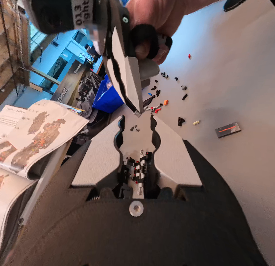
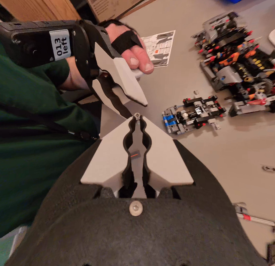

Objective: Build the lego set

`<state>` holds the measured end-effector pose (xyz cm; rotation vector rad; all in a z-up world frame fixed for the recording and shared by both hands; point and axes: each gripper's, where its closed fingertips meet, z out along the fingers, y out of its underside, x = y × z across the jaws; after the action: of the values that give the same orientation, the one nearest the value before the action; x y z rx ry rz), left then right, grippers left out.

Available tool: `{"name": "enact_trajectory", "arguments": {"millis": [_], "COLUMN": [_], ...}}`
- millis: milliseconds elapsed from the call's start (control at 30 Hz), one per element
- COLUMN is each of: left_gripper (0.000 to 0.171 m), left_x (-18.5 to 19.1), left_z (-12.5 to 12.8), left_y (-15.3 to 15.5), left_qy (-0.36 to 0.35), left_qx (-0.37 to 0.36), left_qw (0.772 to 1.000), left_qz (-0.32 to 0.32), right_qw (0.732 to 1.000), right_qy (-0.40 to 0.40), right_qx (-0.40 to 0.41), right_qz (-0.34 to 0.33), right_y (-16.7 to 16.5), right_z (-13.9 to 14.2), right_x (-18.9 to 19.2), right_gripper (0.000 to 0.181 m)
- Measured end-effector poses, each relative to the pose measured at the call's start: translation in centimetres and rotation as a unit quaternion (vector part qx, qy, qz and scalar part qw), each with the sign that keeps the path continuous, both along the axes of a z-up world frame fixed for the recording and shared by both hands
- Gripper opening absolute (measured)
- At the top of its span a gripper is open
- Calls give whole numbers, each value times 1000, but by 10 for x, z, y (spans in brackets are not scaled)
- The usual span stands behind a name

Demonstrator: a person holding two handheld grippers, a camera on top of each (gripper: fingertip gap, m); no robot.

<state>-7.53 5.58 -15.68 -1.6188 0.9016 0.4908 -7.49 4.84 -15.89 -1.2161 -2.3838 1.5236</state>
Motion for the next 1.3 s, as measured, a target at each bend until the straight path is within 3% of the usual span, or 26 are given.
{"name": "enact_trajectory", "arguments": {"millis": [167, 300, 700, 800, 933, 1067, 1300], "left_gripper": [14, 12, 7, 7, 7, 7, 7], "left_x": [15, 18, 0, -1, -2, -11, -11], "left_z": [-8, -10, 4, 6, 3, 1, -2], "left_y": [1, 3, 9, 4, -7, -16, -16], "left_qy": [46, 35, 29, -4, -102, -191, -246], "left_qx": [-14, -16, 50, 59, 61, 61, 58], "left_qw": [999, 999, 997, 996, 990, 976, 965], "left_qz": [-21, -27, 53, 72, 79, 83, 70], "right_qw": [998, 994, 975, 970, 958, 965, 962], "right_qy": [-50, -74, -68, -40, 2, 55, 89], "right_qx": [-19, -54, -208, -232, -263, -195, -10], "right_qz": [41, 57, -25, -65, -111, -165, -258], "right_y": [-5, -4, 4, 5, 18, 50, 121], "right_z": [-9, -8, 9, 11, 17, 12, -15], "right_x": [11, 14, -5, -7, -1, 18, 63], "right_gripper": [4, 4, 5, 11, 17, 14, 0]}}
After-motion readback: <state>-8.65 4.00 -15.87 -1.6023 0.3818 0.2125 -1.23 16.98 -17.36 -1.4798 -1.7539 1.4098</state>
